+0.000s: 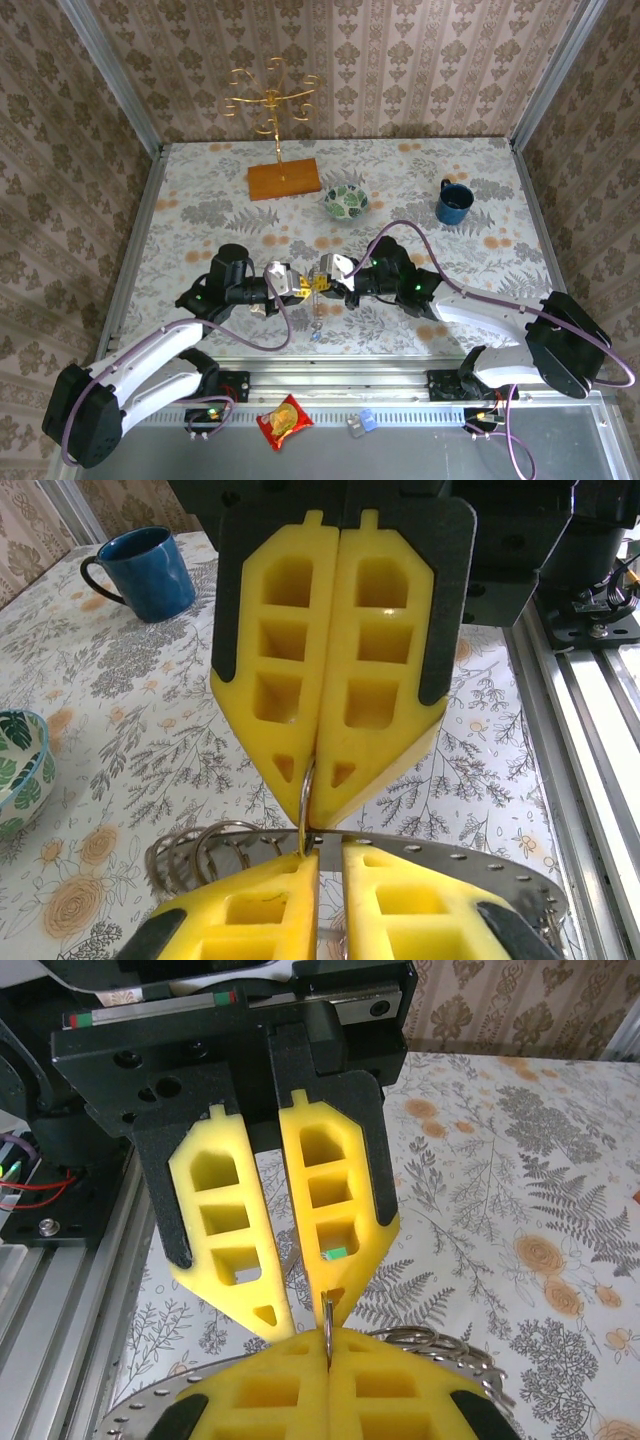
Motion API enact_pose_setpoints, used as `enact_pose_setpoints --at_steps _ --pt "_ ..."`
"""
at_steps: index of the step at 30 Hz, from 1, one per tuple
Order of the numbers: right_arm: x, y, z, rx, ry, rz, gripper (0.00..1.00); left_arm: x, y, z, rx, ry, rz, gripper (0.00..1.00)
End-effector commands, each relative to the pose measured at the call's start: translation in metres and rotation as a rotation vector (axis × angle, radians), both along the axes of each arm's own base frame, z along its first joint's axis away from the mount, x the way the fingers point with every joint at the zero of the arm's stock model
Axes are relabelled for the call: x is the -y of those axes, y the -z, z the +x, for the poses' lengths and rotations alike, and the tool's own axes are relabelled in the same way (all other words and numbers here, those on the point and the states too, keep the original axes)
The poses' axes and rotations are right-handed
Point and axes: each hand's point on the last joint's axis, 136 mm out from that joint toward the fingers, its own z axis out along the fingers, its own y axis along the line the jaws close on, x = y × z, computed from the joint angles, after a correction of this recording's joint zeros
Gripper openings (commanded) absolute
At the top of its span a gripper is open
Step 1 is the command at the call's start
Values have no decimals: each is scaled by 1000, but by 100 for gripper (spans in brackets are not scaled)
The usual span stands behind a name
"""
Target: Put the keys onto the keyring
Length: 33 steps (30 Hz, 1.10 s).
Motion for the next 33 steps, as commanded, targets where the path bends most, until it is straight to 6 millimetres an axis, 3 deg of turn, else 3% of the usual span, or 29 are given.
enact_pose_setpoints --at_steps 1,7,23,27,33 --pt "-11 -11 -3 35 -36 10 0 8 -19 -5 24 51 -57 17" --pt "-9 -2 -5 37 -43 -26 0 8 -20 -5 26 50 -59 15" --pt "-6 -4 -8 39 -39 -17 0 2 -3 3 13 -15 4 14" --pt "-5 -6 -6 47 -26 -13 0 2 -2 3 7 -21 7 19" --pt "-4 -3 -4 51 -14 -21 0 3 -5 0 2 -3 -4 18"
